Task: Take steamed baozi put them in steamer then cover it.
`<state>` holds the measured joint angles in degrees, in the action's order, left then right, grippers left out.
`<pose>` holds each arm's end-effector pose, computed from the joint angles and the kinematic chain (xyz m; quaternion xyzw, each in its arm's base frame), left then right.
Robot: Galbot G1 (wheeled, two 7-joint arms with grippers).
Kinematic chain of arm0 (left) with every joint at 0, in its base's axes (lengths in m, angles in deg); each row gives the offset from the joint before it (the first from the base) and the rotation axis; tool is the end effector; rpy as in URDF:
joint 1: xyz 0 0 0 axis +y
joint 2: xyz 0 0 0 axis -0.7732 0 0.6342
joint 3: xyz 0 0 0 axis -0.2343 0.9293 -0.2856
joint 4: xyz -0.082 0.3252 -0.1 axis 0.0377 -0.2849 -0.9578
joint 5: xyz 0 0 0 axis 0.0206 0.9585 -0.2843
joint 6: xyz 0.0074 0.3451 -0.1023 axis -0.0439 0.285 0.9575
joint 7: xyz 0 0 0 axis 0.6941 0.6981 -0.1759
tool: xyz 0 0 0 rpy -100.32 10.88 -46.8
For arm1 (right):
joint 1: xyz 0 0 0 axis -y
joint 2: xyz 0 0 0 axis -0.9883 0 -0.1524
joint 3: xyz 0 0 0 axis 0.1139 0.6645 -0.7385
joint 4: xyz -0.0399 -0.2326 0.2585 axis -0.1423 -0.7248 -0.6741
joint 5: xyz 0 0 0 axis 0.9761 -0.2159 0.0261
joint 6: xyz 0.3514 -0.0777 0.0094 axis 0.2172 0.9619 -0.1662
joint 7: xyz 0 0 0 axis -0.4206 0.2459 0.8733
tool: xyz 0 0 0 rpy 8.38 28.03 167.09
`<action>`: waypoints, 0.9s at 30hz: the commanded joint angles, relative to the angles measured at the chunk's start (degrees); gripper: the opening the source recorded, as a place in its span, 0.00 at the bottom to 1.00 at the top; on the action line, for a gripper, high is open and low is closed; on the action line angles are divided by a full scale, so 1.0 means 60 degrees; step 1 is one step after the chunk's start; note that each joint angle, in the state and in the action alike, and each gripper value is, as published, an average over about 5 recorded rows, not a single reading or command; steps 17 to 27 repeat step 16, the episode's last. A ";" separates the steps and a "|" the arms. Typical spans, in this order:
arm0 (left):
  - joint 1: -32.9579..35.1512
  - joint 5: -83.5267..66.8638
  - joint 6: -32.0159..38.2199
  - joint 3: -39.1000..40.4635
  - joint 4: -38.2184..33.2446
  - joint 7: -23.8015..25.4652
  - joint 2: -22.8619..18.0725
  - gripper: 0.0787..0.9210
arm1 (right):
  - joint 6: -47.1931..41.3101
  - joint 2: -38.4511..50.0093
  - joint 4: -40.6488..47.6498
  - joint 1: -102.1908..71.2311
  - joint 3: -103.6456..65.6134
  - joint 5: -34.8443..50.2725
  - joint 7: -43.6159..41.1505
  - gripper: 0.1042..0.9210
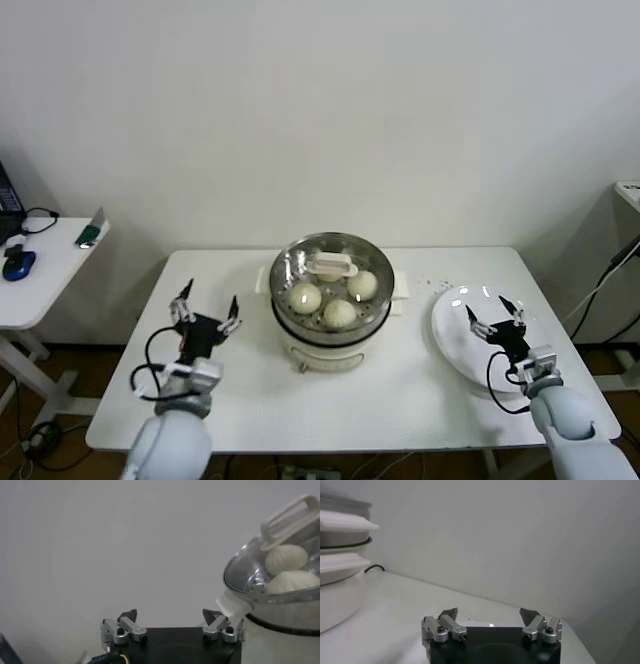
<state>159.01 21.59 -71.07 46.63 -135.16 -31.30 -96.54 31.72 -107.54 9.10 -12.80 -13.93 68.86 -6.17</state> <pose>0.2382 0.0068 -0.2602 0.0250 -0.9538 -0.2916 0.0676 0.3254 -0.2170 -0.3895 0.0623 -0.9868 0.1154 0.0947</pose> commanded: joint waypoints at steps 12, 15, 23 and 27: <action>0.1072 -0.4285 0.3832 -0.2047 0.1628 -0.0054 -0.0504 0.88 | 0.0144 -0.0072 -0.0593 -0.0431 -0.0564 0.0586 -0.0208 0.88; 0.1087 -0.4232 0.3831 -0.2041 0.1632 -0.0032 -0.0504 0.88 | 0.0146 -0.0110 -0.0612 -0.0451 -0.0595 0.0578 -0.0221 0.88; 0.1089 -0.4219 0.3829 -0.2040 0.1633 -0.0028 -0.0505 0.88 | 0.0146 -0.0120 -0.0618 -0.0456 -0.0602 0.0578 -0.0221 0.88; 0.1089 -0.4219 0.3829 -0.2040 0.1633 -0.0028 -0.0505 0.88 | 0.0146 -0.0120 -0.0618 -0.0456 -0.0602 0.0578 -0.0221 0.88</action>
